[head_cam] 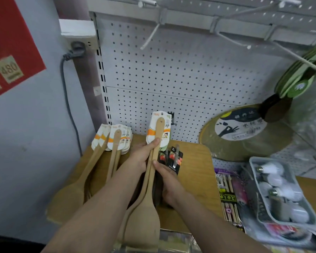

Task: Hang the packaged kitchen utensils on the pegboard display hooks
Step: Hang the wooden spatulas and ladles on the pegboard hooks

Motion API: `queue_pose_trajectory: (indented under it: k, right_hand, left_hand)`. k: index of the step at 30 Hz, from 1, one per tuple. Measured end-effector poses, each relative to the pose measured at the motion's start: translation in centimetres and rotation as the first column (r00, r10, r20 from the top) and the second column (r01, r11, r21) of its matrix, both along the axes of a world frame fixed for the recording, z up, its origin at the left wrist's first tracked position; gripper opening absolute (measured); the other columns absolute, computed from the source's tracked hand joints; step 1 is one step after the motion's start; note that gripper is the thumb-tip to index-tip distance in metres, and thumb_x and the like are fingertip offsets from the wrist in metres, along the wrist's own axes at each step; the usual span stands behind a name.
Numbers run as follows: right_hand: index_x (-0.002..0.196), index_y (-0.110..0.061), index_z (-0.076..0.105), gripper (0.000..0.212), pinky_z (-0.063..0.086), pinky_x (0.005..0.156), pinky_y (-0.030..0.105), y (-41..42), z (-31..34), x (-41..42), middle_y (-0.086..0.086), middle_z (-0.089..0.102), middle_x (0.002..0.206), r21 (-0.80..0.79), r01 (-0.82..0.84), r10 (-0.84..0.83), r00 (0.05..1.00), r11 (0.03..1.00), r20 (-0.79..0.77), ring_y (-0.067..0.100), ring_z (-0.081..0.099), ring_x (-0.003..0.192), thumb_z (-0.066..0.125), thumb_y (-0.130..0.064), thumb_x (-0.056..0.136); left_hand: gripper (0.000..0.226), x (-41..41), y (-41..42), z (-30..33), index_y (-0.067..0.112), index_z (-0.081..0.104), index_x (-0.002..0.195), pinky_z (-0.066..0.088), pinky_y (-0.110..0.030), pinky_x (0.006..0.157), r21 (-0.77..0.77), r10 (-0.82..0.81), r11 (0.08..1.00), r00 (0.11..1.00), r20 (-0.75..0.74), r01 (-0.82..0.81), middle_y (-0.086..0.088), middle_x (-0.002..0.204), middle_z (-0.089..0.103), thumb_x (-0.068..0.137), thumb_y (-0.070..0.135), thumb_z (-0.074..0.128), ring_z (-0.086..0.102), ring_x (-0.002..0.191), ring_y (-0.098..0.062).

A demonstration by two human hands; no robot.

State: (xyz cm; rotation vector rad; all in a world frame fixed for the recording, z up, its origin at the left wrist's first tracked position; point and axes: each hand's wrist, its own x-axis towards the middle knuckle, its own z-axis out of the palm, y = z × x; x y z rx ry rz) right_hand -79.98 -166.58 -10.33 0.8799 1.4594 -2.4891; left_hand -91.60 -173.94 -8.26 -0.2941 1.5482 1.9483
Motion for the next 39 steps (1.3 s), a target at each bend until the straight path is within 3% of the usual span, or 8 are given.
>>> queue_pose_trajectory:
  k: [6, 11, 17, 22, 28, 33, 36, 39]
  right_hand:
    - [0.118, -0.021, 0.073, 0.051, 0.055, 0.086, 0.035, 0.5, -0.4, 0.0, 0.002, 0.077, 0.110, 0.113, 0.008, -0.010, 1.000, 0.994, 0.017, 0.019, 0.073, 0.101, 0.059, -0.062, 0.092]
    - [0.133, -0.016, 0.061, 0.052, 0.038, 0.086, 0.029, 1.4, -1.2, -0.1, 0.003, 0.063, 0.126, 0.178, 0.053, -0.070, 0.993, 0.983, 0.091, 0.008, 0.057, 0.099, 0.034, -0.052, 0.106]
    - [0.144, -0.016, 0.050, 0.057, 0.037, 0.096, 0.034, 1.4, -2.3, -0.8, 0.001, 0.061, 0.117, 0.211, 0.044, -0.072, 0.989, 0.976, 0.127, 0.015, 0.055, 0.104, 0.030, -0.053, 0.107]
    - [0.151, -0.020, 0.044, 0.075, 0.031, 0.119, 0.048, 1.6, -3.9, -2.1, 0.011, 0.048, 0.152, 0.212, -0.029, -0.019, 0.976, 0.977, 0.218, 0.030, 0.042, 0.142, 0.032, -0.072, 0.098]
    - [0.152, -0.022, 0.043, 0.089, 0.031, 0.118, 0.052, 1.7, -5.2, -3.2, 0.010, 0.051, 0.150, 0.143, -0.053, 0.009, 0.956, 0.988, 0.295, 0.030, 0.045, 0.139, 0.031, -0.083, 0.088]
    - [0.145, -0.022, 0.051, 0.085, 0.037, 0.114, 0.051, 2.5, -4.5, -3.3, 0.011, 0.056, 0.144, 0.164, 0.001, -0.046, 0.961, 0.986, 0.271, 0.029, 0.056, 0.123, 0.032, -0.082, 0.089]
    - [0.157, -0.026, 0.034, 0.121, 0.027, 0.120, 0.055, 3.6, -5.1, -3.2, 0.011, 0.036, 0.161, 0.211, 0.074, -0.137, 0.943, 0.975, 0.302, 0.034, 0.036, 0.146, 0.040, -0.100, 0.062]
    - [0.159, -0.026, 0.029, 0.128, 0.026, 0.122, 0.052, 5.7, -6.1, -3.2, 0.010, 0.030, 0.164, 0.302, 0.135, -0.228, 0.926, 0.944, 0.302, 0.032, 0.030, 0.150, 0.044, -0.100, 0.056]
  left_hand:
    - [0.036, 0.6, -0.3, 0.6, 0.007, 0.068, 0.106, 0.058, -0.033, 0.059, -0.021, -0.003, 1.000, 1.000, -0.002, 0.003, -0.008, 0.081, 0.075, 0.083, 0.031, 0.082, 0.072, 0.072, -0.023]
    - [0.042, 1.2, -0.4, 0.0, 0.008, 0.068, 0.110, 0.059, -0.038, 0.068, -0.046, 0.015, 0.999, 1.000, -0.008, -0.015, -0.012, 0.089, 0.075, 0.080, 0.033, 0.084, 0.071, 0.080, -0.027]
    - [0.037, 1.4, -0.7, -0.1, 0.009, 0.068, 0.107, 0.055, -0.034, 0.062, -0.060, 0.017, 0.998, 1.000, 0.011, -0.016, -0.010, 0.086, 0.073, 0.083, 0.034, 0.082, 0.070, 0.075, -0.025]
    - [0.037, 1.4, -1.2, -0.6, 0.010, 0.070, 0.107, 0.057, -0.036, 0.064, -0.074, 0.022, 0.997, 1.000, 0.007, -0.021, -0.009, 0.083, 0.075, 0.082, 0.035, 0.082, 0.071, 0.077, -0.026]
    - [0.049, 1.5, -1.4, -1.4, 0.011, 0.071, 0.112, 0.059, -0.044, 0.079, -0.105, 0.049, 0.993, 0.999, 0.016, -0.047, -0.011, 0.094, 0.075, 0.076, 0.040, 0.086, 0.070, 0.090, -0.030]
    - [0.045, 1.4, -1.4, -1.2, 0.008, 0.070, 0.107, 0.055, -0.032, 0.057, -0.102, 0.050, 0.994, 0.998, 0.043, -0.045, -0.008, 0.076, 0.072, 0.077, 0.036, 0.086, 0.068, 0.067, -0.024]
    - [0.042, 1.5, -1.2, -1.1, 0.007, 0.068, 0.103, 0.056, -0.034, 0.059, -0.088, 0.044, 0.995, 0.997, 0.057, -0.039, -0.008, 0.072, 0.071, 0.077, 0.034, 0.087, 0.066, 0.063, -0.023]
    - [0.037, 1.6, -0.9, -1.0, 0.010, 0.067, 0.097, 0.055, -0.037, 0.067, -0.077, 0.031, 0.997, 0.998, 0.055, -0.027, -0.007, 0.075, 0.070, 0.077, 0.034, 0.086, 0.065, 0.070, -0.023]
